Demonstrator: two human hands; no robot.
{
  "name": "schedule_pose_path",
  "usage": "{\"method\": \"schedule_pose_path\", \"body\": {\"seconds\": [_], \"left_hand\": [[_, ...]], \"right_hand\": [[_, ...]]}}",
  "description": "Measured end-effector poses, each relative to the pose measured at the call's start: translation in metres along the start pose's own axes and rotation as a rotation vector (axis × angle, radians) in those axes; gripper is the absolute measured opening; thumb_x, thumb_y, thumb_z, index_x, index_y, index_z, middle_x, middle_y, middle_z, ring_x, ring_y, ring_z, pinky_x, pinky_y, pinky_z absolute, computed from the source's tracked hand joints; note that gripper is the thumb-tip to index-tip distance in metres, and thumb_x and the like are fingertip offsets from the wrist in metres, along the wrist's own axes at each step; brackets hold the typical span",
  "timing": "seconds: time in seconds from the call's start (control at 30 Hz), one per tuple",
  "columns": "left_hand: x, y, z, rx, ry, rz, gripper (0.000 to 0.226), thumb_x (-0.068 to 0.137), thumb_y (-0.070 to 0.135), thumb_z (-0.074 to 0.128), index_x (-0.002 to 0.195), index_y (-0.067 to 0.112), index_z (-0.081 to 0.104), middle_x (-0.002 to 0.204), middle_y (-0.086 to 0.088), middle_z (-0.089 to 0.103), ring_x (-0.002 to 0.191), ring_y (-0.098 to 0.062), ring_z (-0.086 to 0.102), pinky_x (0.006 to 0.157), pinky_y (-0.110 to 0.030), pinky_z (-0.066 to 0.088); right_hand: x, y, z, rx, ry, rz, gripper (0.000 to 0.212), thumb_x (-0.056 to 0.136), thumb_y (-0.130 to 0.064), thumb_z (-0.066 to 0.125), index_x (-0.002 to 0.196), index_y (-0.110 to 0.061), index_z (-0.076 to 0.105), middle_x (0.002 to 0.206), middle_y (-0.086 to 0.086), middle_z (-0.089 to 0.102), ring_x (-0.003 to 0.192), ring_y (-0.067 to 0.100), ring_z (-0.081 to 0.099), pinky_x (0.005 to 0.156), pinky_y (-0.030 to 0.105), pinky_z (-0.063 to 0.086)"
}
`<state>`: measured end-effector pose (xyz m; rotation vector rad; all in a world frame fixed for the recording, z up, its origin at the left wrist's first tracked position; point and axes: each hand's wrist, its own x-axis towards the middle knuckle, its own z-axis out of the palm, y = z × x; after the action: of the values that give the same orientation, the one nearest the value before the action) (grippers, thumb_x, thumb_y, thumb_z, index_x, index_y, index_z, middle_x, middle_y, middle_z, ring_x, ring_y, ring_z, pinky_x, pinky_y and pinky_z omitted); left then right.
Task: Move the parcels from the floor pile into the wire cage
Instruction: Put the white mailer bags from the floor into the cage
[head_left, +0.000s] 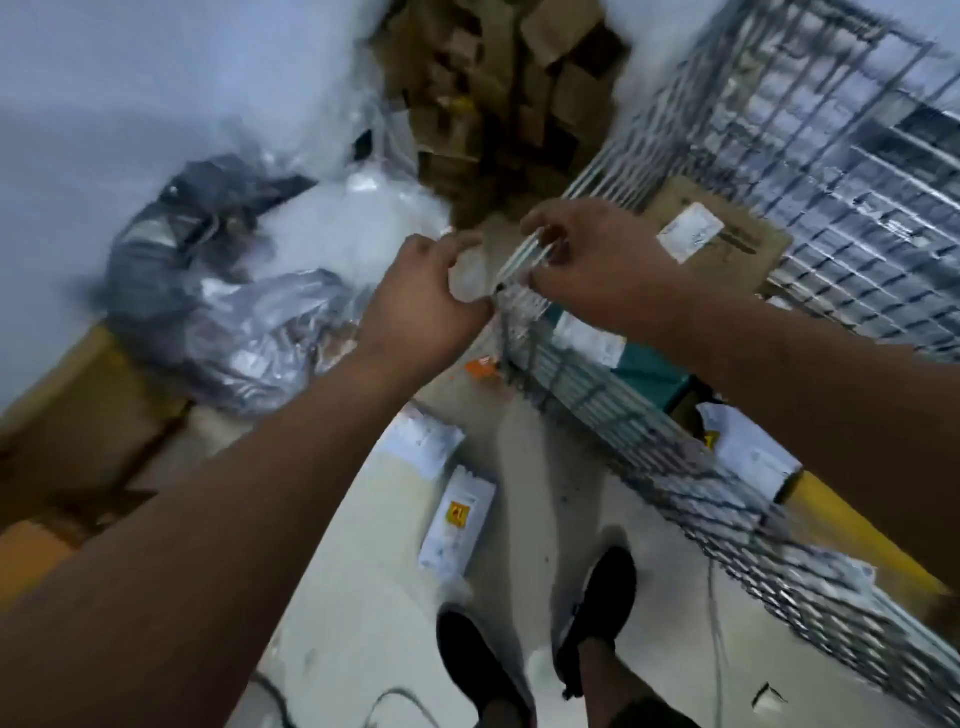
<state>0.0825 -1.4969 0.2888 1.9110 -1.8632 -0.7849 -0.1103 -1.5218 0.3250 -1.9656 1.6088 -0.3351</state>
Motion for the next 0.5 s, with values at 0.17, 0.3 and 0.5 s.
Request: {"method": "schedule_pose_path", "body": {"seconds": [0.17,0.3,0.5], "left_hand": [[-0.072,-0.091,-0.035,0.036,-0.052,-0.139,0.067,0.079,0.04,0.08,0.142,0.032,0.057,0.13,-0.012,0.054,0.115,-0.03,0.061,0.101,-0.042,0.05],[-0.126,-0.174,-0.024,0.1,-0.092,-0.314,0.072,0.081,0.043,0.078,0.147,0.035,0.05,0.14,-0.01,0.047,0.126,-0.034,0.054,0.104,-0.046,0.048],[-0.183,-0.28,0.027,0.125,-0.175,-0.654,0.092,0.084,0.042,0.078,0.159,0.042,0.025,0.152,-0.009,0.03,0.13,-0.036,0.048,0.107,-0.051,0.045]], "right_hand": [[-0.022,-0.079,0.066,0.059,-0.128,-0.04,0.043,0.085,-0.038,0.076,0.126,-0.029,0.065,0.107,-0.007,0.069,0.092,0.012,0.068,0.086,0.029,0.054],[-0.038,-0.086,0.163,0.006,-0.308,-0.017,0.06,0.085,-0.033,0.075,0.141,-0.028,0.054,0.125,0.005,0.063,0.106,0.021,0.063,0.087,0.022,0.043],[-0.041,-0.041,0.283,-0.191,-0.517,0.086,0.101,0.074,-0.059,0.068,0.16,-0.032,0.021,0.157,0.018,0.028,0.141,0.039,0.037,0.113,0.047,0.04]]}}
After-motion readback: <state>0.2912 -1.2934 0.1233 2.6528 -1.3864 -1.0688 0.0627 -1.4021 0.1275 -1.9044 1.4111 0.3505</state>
